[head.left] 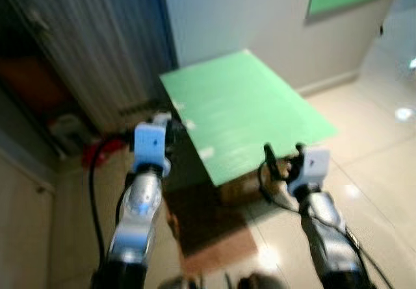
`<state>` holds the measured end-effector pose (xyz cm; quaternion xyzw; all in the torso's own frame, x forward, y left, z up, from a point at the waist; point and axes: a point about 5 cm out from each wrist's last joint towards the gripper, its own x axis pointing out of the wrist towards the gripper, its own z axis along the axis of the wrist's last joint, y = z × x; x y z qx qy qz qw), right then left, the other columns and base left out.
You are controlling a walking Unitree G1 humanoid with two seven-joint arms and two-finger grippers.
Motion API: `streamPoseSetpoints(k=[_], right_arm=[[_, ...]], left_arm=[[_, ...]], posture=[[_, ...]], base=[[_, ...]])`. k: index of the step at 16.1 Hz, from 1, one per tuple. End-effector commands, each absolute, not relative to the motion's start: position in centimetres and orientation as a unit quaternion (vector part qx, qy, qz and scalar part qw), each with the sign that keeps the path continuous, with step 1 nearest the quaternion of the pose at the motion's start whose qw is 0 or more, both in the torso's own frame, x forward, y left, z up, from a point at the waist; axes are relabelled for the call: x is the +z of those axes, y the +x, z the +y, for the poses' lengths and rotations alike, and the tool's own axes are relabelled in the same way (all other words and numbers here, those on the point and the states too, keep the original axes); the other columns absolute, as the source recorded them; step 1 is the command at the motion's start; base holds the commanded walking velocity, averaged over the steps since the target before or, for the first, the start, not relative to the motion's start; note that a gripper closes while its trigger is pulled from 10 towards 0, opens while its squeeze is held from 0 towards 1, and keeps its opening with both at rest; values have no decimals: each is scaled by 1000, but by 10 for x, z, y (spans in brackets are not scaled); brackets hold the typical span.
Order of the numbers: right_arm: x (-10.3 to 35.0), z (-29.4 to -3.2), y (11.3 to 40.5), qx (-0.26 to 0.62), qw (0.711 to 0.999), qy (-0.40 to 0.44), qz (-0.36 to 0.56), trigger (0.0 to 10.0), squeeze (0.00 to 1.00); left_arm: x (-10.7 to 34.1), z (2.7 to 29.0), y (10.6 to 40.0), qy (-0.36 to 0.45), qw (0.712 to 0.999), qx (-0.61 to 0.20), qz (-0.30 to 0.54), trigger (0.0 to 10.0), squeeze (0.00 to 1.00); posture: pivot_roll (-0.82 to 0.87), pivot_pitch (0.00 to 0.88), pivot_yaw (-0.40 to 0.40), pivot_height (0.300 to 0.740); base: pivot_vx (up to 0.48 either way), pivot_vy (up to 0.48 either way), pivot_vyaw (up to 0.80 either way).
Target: Hang keys on a hook
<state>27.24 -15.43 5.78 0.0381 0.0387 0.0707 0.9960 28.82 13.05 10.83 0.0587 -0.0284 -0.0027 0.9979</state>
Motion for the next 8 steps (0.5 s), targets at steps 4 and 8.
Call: streamPoseSetpoints(k=[4,8], right_arm=[[58,-145,273,87,994,44,42,10000,0],[57,-146,272,90,994,44,45,10000,0]], left_arm=[[100,138,289,70,998,3,-3,0,0],[101,136,289,58,998,1,0,0,0]], posture=[[-145,95,122,740],[-151,96,121,740]], base=[[0,0,0],[474,0,0]])
